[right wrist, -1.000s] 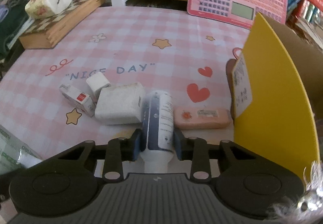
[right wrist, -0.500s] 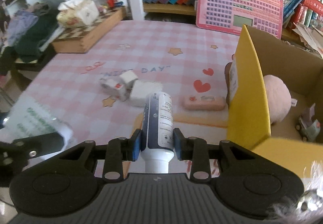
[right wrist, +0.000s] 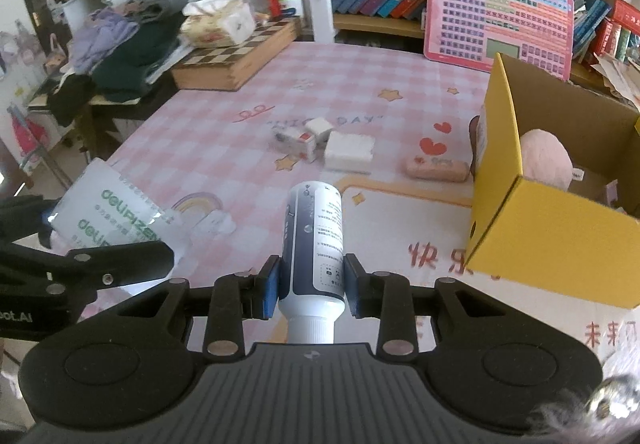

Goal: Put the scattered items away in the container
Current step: 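Carry the tape roll and spray bottle up toward the yellow box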

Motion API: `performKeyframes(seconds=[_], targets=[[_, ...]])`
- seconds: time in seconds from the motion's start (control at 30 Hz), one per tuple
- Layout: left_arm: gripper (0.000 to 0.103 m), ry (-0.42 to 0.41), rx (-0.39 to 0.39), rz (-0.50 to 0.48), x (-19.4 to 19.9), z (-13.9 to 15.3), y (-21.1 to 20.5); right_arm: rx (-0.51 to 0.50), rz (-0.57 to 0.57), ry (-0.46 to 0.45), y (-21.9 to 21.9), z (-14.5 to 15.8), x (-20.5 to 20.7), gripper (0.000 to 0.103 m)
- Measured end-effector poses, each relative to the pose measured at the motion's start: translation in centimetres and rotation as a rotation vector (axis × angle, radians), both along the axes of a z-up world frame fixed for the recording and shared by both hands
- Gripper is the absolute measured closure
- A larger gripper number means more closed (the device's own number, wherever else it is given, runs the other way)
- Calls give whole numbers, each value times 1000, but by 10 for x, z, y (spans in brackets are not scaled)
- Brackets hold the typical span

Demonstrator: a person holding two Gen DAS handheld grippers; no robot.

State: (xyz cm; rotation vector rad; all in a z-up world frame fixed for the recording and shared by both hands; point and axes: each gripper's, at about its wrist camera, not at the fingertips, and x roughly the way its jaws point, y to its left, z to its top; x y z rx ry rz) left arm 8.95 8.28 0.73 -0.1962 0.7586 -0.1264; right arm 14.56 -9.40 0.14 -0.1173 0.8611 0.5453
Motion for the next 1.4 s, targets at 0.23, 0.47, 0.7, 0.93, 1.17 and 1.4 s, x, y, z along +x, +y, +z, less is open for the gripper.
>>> performKeyframes(seconds=[0.23, 0.47, 0.7, 0.93, 1.17, 1.4], targets=[[18, -13, -6, -17, -29, 8, -5, 5, 17, -1, -7, 6, -35, 72], [18, -30, -3, -29, -49, 13, -8, 7, -1, 14, -16, 7, -60, 72], [18, -39, -4, -53, -61, 15, -15, -1, -15, 8, -21, 7, -79, 72], [18, -37, 8, -89, -73, 13, -24, -4, -34, 16, -30, 5, -96, 72], [18, -37, 16, -108, -83, 15, -28, -7, -37, 26, -35, 5, -108, 72], [18, -28, 14, -126, -87, 14, -31, -13, -61, 48, -43, 2, -113, 72]])
